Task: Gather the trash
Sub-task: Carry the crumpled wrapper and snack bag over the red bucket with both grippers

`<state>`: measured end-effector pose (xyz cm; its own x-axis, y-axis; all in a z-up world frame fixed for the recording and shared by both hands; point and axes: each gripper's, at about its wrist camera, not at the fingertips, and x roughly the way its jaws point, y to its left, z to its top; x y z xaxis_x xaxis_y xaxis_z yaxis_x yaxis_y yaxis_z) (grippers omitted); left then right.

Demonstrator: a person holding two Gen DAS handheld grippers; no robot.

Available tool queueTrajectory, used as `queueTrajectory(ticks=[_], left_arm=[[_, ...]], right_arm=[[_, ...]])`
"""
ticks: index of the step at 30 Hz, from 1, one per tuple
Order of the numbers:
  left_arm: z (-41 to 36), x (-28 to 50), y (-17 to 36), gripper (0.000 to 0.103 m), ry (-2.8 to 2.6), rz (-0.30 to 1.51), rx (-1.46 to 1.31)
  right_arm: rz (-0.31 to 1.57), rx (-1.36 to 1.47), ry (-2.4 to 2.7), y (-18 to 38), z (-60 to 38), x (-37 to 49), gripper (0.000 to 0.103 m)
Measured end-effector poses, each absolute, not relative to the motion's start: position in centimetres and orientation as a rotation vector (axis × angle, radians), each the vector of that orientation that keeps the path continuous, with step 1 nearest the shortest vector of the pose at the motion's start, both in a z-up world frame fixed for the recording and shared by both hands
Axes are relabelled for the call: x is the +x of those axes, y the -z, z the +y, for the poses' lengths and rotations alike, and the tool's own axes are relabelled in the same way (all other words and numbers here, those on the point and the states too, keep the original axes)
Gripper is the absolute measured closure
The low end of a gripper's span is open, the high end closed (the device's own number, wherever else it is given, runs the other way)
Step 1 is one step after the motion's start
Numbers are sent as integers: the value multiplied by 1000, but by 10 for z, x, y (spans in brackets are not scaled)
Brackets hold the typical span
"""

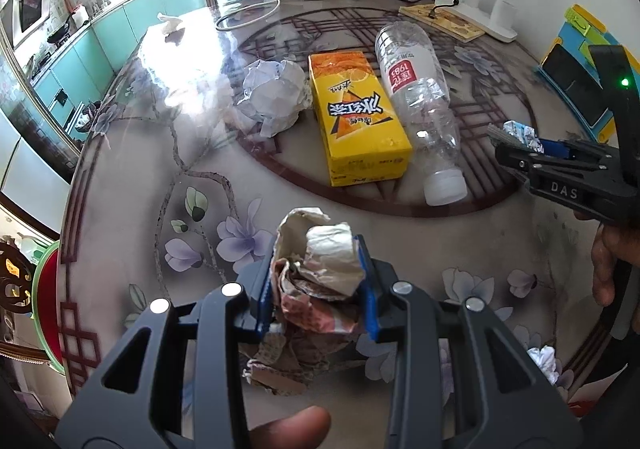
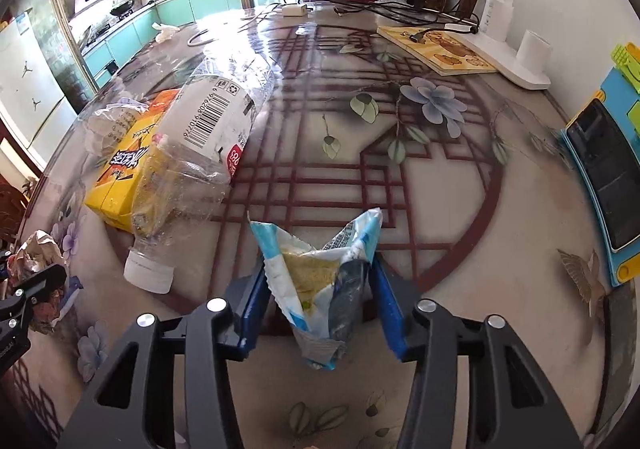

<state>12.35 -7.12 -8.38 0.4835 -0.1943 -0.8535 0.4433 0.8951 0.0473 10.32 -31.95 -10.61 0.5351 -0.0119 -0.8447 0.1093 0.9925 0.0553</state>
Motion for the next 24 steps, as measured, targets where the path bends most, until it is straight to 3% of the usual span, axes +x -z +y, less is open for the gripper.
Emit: queueTrajectory(ticks=[9,24], left_arm=[[-57,125,67,69,370,958,242],[15,133,6,69,273,832,101]], right_arm=[[961,66,50,89,-306,91,76],[773,-79,-73,20,-227,63,78]])
